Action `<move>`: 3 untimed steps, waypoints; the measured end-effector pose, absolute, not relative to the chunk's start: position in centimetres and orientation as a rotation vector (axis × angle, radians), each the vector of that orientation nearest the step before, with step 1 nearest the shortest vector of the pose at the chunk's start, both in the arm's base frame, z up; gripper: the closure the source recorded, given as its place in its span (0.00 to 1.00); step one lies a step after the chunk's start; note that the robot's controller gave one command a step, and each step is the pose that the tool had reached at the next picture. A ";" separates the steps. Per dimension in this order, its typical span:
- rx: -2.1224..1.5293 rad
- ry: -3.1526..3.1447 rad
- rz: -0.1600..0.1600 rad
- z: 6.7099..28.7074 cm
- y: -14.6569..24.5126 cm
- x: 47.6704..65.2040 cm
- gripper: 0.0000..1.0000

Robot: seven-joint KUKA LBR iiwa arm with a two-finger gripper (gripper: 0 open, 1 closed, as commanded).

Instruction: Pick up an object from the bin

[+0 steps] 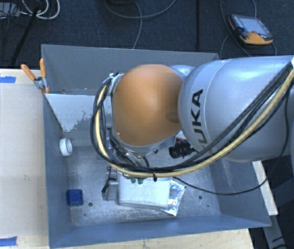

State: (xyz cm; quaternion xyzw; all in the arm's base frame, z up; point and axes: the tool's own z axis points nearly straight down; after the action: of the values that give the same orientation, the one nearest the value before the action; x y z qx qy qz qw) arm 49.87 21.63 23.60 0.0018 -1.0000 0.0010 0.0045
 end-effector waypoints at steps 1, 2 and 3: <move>-0.138 -3.130 0.005 6.8 23.9 50.8 0.00; -0.202 -3.131 0.002 6.9 24.7 47.7 0.00; -0.212 -3.133 0.001 6.9 24.6 47.9 1.00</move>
Offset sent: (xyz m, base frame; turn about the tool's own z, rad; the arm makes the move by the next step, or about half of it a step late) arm 0.0114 0.0230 -0.1622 0.0922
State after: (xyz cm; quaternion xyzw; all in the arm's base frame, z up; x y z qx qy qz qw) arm 47.85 24.63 6.93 -0.0675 -0.9977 0.0002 0.0009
